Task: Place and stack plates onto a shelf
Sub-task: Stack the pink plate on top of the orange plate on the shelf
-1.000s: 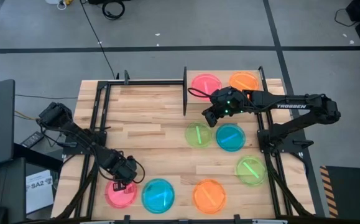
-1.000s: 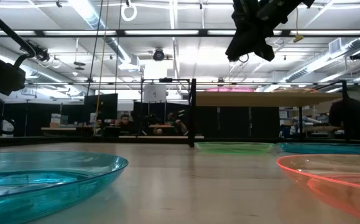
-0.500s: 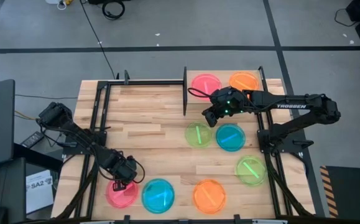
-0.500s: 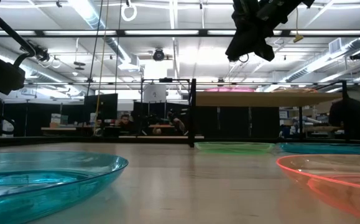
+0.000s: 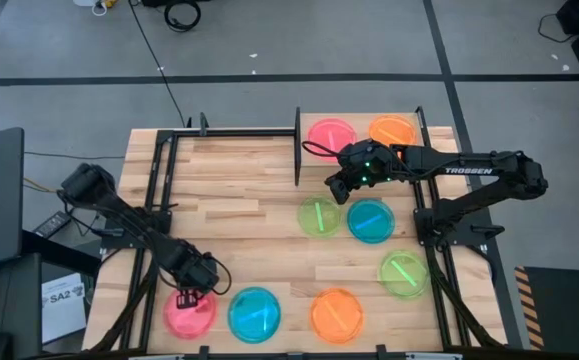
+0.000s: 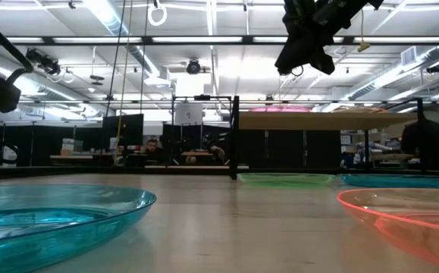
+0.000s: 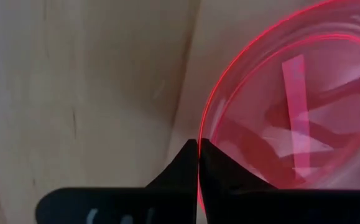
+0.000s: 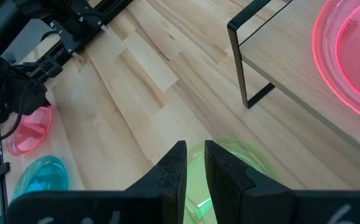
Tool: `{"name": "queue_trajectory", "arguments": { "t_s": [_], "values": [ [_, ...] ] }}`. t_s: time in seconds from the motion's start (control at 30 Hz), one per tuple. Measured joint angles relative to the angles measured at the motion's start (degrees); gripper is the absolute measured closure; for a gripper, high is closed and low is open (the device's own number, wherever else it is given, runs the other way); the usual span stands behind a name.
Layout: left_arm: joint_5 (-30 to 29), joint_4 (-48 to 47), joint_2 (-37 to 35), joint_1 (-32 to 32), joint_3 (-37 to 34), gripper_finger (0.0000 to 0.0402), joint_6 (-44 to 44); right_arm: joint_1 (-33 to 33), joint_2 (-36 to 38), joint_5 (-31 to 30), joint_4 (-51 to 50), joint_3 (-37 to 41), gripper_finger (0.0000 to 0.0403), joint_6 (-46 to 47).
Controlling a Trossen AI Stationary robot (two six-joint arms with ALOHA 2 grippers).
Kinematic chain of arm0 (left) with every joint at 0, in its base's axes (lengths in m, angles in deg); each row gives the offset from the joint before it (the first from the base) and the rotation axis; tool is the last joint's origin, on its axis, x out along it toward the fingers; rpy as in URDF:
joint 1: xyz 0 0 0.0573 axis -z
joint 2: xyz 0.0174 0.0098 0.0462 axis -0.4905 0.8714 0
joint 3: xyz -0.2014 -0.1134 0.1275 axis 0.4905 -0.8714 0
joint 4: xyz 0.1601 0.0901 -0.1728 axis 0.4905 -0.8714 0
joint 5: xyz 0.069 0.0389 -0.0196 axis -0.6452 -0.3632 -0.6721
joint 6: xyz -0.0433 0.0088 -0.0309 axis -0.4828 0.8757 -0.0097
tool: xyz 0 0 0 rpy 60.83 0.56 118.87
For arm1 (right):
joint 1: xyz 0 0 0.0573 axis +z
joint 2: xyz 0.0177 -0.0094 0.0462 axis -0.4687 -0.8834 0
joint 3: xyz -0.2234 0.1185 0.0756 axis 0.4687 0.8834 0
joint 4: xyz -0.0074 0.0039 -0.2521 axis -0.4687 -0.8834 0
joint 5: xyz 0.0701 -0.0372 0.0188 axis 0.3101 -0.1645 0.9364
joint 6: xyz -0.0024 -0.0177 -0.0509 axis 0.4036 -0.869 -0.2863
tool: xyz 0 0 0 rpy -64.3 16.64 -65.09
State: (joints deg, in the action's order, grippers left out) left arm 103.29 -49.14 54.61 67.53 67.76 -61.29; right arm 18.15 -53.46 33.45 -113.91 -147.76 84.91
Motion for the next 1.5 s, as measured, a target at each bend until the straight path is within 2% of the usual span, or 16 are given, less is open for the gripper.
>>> {"name": "queue_trajectory", "arguments": {
  "t_s": [0.6, 1.0, 1.17, 1.5],
  "values": [
    [-2.3, -9.0, -16.1, -0.1, 0.0, 0.0393, -4.1, 0.0, 0.0, 0.0, 0.2, 0.0, 0.0339, 0.6],
    [-3.4, -9.5, -25.2, -0.5, 0.0, 0.0393, -5.6, 0.0, 0.0, 0.0, 0.3, 0.0, 0.0339, 0.6],
    [-3.7, -9.4, -27.5, -4.5, 0.0, 0.0393, -4.9, 0.0, 0.0, 0.0, 0.8, 0.0, 0.0339, 0.6],
    [-4.9, -9.3, -28.1, -18.7, 0.0, 0.0393, -4.6, 0.0, 0.0, 0.0, 4.3, 0.0, 0.0339, -0.3]
  ]
}}
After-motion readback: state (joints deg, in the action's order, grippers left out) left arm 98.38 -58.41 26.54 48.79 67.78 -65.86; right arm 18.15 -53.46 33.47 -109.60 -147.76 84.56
